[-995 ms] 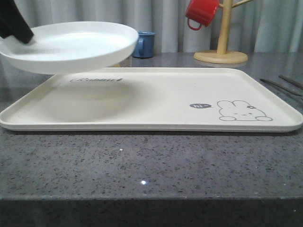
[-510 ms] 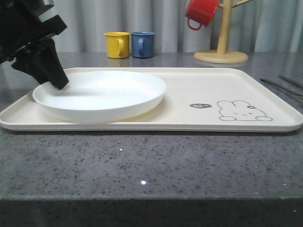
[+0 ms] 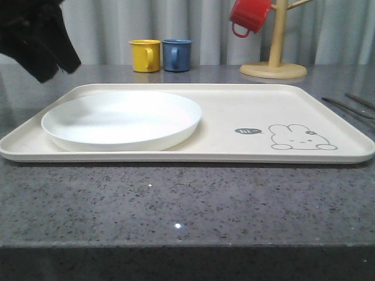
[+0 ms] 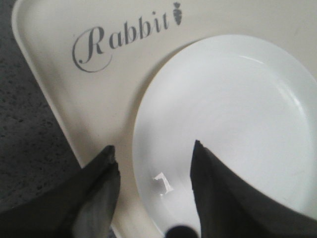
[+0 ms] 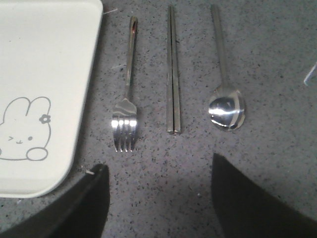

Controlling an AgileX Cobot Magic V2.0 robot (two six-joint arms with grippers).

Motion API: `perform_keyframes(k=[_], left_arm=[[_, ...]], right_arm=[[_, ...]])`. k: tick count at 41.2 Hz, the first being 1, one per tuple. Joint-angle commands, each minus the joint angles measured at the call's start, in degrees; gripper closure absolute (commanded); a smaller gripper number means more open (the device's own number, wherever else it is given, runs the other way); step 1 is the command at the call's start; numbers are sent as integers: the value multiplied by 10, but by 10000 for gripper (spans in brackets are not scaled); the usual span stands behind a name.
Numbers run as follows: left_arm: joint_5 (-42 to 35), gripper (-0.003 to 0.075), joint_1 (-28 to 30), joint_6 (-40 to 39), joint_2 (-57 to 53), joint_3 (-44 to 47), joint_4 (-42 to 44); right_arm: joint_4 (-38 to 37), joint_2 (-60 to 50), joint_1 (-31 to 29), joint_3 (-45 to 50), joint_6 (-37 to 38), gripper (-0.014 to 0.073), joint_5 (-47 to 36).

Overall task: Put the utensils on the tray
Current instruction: 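Lift the plate and lower it onto the tray, then release, then raise the left gripper away from the plate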

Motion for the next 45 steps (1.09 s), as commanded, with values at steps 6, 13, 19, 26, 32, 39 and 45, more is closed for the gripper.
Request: perform_keyframes(k=[6, 13, 19, 26, 32, 39, 45], left_arm=[[26, 382, -82, -32, -134, -15, 80], [16, 382, -151, -123, -232, 25, 191], [-19, 382, -178, -141, -325, 100, 194], [-27, 382, -179, -141, -421, 180, 178], [-31, 382, -179, -141, -487, 231, 178], [-31, 382, -179, -141, -520, 245, 178], [-31, 382, -179, -141, -523, 245, 178]], right_arm=[[-6, 1, -2, -18, -3, 118, -35], [-6, 1, -2, -18, -3, 118, -35], [-6, 1, -2, -18, -3, 118, -35], [-6, 1, -2, -18, -3, 118, -35], [-6, 1, -2, -18, -3, 118, -35], [-6, 1, -2, -18, -3, 118, -35], [-6, 1, -2, -18, -3, 118, -49]])
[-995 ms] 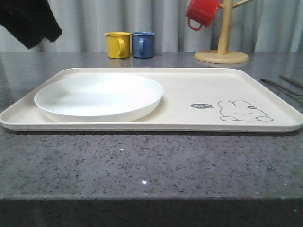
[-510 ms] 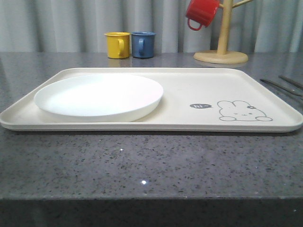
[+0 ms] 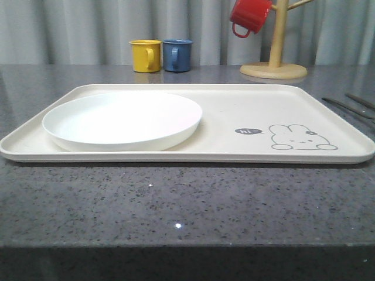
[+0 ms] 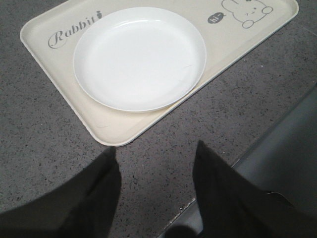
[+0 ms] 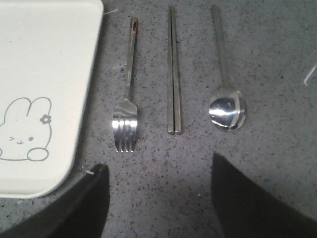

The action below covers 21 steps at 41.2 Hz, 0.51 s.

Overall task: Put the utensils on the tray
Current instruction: 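Raise the left gripper away from the plate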

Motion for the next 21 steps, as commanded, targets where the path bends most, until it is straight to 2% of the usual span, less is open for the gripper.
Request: perform_keyframes(k=[1, 8, 21], left_arm=[[-40, 382, -4, -5, -1, -15, -12], [-40, 382, -4, -5, -1, -15, -12], [-40, 382, -4, -5, -1, -15, -12]], right_arm=[[-3, 1, -2, -18, -3, 118, -52], [12, 1, 6, -22, -4, 118, -49], [11, 135, 66, -176, -32, 118, 130]])
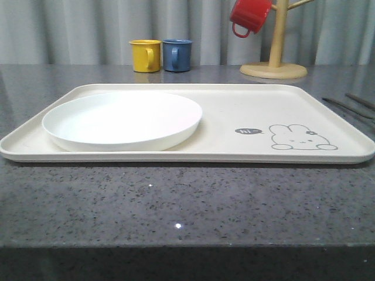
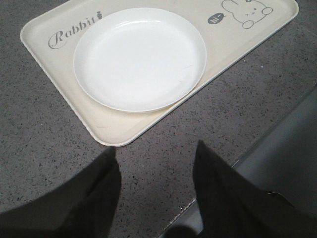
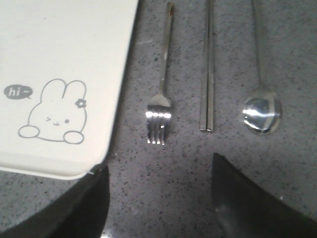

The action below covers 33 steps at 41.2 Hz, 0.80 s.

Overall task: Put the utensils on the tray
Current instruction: 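Raise the left gripper away from the plate, then lower the right gripper onto the silver fork and close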

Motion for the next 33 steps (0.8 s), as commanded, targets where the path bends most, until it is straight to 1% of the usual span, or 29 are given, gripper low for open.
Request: perform_keyframes(k=[1, 6, 14, 18, 25, 33], left_arm=[[-40, 382, -4, -5, -1, -15, -12], [-40, 382, -4, -5, -1, -15, -12], [-40, 382, -4, -5, -1, -15, -12], [-40, 382, -4, -5, -1, -15, -12], [-40, 382, -4, -5, -1, -15, -12], [-40, 382, -4, -5, -1, -15, -12]], right_arm=[[-2, 52, 9, -72, -12, 118, 24], [-19, 122, 9, -132, -12, 118, 62], [-29, 224, 9, -203, -12, 118, 88], [-29, 267, 9, -228, -12, 118, 96], [-53, 338, 9, -267, -12, 118, 111], [-55, 402, 3, -296, -9, 118, 110]])
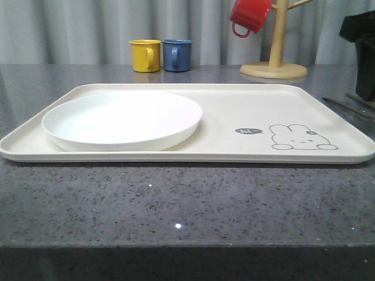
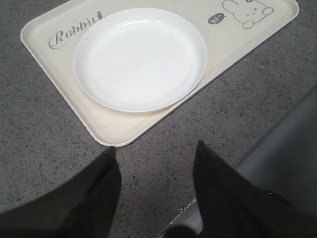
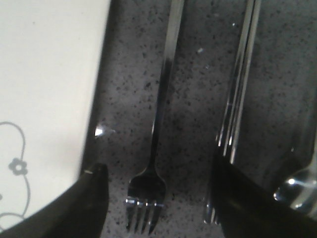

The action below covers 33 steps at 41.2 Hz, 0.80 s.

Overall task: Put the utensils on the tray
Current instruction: 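Lower the right gripper onto the silver fork and close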

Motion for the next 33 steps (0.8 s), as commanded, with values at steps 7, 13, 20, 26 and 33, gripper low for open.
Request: perform_keyframes(k=[7, 13, 20, 26, 33], left_arm=[[-40, 382, -4, -5, -1, -15, -12], [-40, 382, -4, -5, -1, -15, -12], [-40, 382, -4, -5, -1, -15, -12], [-40, 382, -4, -5, -1, -15, -12], [-40, 382, -4, -5, -1, -15, -12]], right_arm=[[9, 42, -12, -54, 4, 133, -8], [17, 55, -12, -57, 3, 221, -18], [17, 55, -12, -57, 3, 324, -25], [17, 55, -12, -57, 3, 348, -31], [17, 55, -12, -57, 3, 348, -40]])
